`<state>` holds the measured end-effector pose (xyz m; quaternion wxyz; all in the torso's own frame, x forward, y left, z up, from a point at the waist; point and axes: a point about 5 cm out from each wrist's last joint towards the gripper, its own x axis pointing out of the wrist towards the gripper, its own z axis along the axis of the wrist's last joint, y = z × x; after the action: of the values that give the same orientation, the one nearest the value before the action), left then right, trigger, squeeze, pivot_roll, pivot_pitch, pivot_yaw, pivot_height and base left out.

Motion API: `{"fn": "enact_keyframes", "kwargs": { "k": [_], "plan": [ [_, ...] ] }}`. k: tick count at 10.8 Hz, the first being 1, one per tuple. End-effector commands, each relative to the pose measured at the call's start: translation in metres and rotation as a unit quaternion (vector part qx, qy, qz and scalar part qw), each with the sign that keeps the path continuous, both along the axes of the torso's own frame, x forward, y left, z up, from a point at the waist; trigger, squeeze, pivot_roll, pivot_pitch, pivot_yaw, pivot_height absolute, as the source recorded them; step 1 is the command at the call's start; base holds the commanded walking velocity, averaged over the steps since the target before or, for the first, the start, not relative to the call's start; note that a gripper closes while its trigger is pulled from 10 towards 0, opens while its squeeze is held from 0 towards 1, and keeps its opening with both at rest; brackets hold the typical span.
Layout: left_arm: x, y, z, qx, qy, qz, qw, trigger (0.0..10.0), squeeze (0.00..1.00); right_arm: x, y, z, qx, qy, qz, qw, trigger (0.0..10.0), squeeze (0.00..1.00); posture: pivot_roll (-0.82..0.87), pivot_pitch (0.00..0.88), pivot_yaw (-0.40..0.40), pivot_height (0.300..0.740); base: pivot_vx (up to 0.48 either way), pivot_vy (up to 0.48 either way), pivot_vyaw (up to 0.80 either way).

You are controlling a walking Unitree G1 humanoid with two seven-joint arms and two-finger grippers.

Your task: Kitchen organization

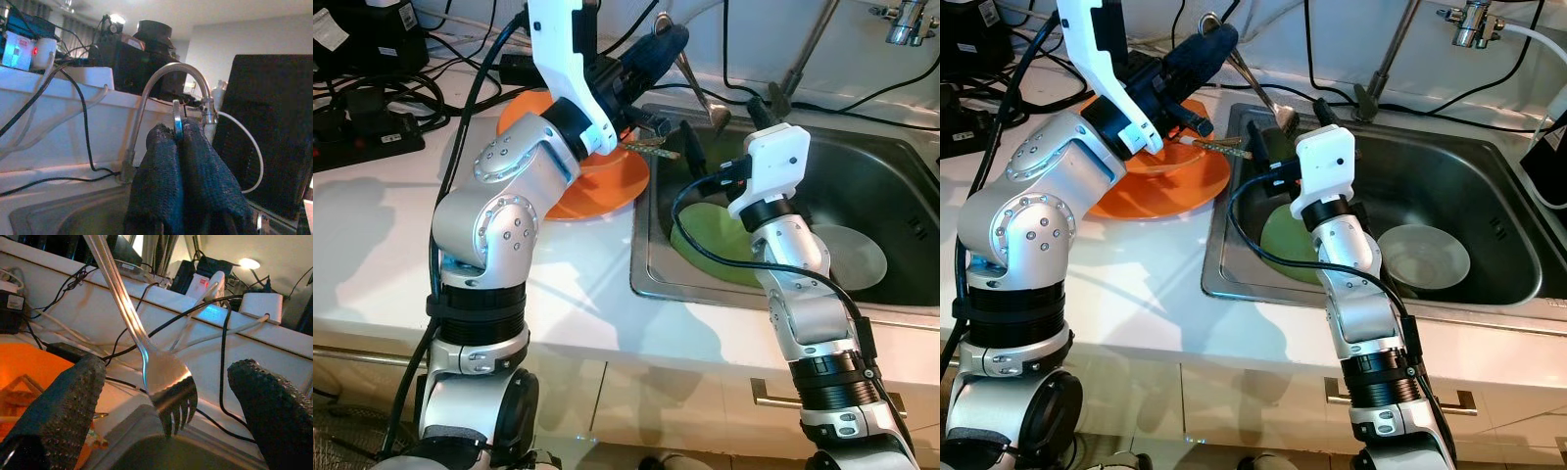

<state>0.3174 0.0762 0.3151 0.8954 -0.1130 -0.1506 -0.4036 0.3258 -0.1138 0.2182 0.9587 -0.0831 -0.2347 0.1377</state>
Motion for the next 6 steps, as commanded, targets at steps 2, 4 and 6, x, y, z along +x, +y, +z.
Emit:
{"fn": "enact_keyframes", "kwargs": {
  "k": [2, 4, 6],
  "plan": [
    [-0.0048, -0.0078, 0.0004, 0.016, -0.008, -0.017, 1.000, 10.0, 0.00, -0.0021, -0.0029, 0.0081, -0.007, -0.018, -0.005, 1.000, 10.0, 0.00, -0.02, 0.060, -0.109, 0.740, 0.000, 0.000, 0.00],
    [-0.0047, -0.0104, -0.0031, 0.028, -0.004, -0.019, 0.999, 10.0, 0.00, -0.0024, -0.0033, 0.0092, -0.004, -0.022, -0.004, 1.000, 8.9, 0.00, -0.02, 0.056, -0.108, 0.740, 0.000, 0.000, 0.00],
    [-0.0037, -0.0127, -0.0065, 0.045, -0.002, -0.021, 0.999, 10.0, 0.00, -0.0034, -0.0027, 0.0103, -0.003, -0.027, -0.001, 1.000, 0.0, 0.00, -0.02, 0.046, -0.106, 0.740, 0.000, 0.000, 0.00]
  ]
}}
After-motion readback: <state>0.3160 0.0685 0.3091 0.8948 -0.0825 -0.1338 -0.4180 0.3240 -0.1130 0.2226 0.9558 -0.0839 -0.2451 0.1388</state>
